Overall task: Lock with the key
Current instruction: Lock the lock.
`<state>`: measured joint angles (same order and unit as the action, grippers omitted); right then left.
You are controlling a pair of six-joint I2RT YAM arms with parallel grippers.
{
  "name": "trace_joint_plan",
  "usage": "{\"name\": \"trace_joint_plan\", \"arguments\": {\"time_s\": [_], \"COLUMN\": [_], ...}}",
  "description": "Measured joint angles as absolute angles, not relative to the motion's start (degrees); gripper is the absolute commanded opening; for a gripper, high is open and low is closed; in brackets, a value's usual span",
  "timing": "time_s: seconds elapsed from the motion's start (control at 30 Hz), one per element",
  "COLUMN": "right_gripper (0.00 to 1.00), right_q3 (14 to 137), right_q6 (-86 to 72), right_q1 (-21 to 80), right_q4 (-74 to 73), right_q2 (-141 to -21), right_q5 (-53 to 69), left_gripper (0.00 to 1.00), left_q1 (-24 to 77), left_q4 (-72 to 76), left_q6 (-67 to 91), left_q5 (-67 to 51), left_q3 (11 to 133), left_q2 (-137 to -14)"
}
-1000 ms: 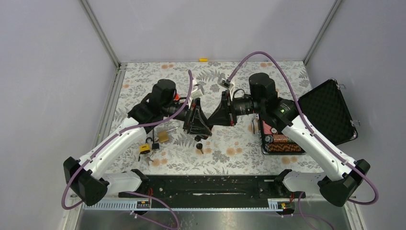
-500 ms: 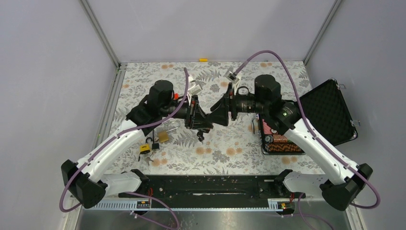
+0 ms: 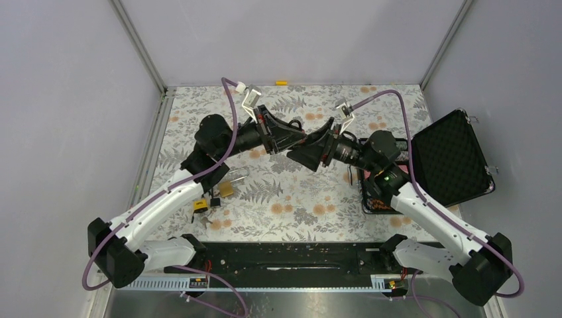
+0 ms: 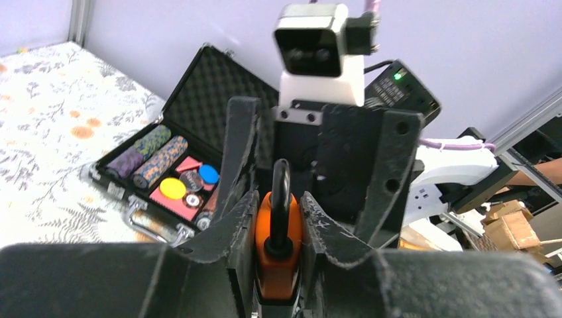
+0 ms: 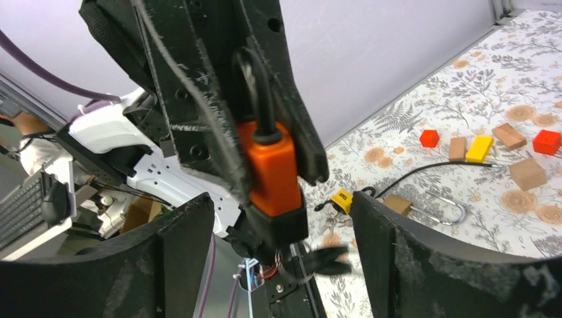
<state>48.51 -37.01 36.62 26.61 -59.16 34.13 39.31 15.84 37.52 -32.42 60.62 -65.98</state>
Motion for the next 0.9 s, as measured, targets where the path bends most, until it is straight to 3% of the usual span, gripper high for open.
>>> {"name": "trace_joint_plan", "arguments": {"time_s": [0.1, 0.17, 0.37, 0.47, 0.7, 0.8, 0.9], "right_gripper": [0.59, 0.55, 0.68, 0.67, 0.43, 0.26, 0.02], "right_q3": [47.5, 47.2, 46.1, 45.2, 44.7, 44.7, 44.7], "right_q6": [-39.5, -40.7, -43.3, -44.0, -45.6, -46.2, -46.6], "right_q1": [36.6, 36.6, 36.6, 36.6, 36.6, 36.6, 36.6], "right_q4": [32.1, 34.8, 42.0, 43.7, 45.0, 45.7, 45.8], "right_q2": [-61.0, -61.5, -61.5, -61.5, -61.5, -61.5, -61.5], "right_q5": [34.2, 34.2, 34.1, 34.2, 34.7, 34.7, 34.5], "left_gripper": [0.00, 0.00, 0.00, 0.00, 0.00, 0.00, 0.00], "left_q1": [40.1, 40.4, 40.6, 40.6, 40.6, 40.6, 40.6], "left_q4": [20.0, 22.1, 27.0, 28.5, 30.5, 30.6, 30.6], "left_q6": [38.6, 39.2, 40.1, 40.2, 40.4, 40.4, 40.4], "left_q5": [-31.8, -31.5, -30.0, -29.2, -28.4, -28.4, -28.4], "left_q3": [60.6, 60.6, 60.6, 60.6, 60.6, 60.6, 60.6], "left_q2": [-67.2, -67.6, -67.7, -67.7, -67.3, -66.9, -66.7]}}
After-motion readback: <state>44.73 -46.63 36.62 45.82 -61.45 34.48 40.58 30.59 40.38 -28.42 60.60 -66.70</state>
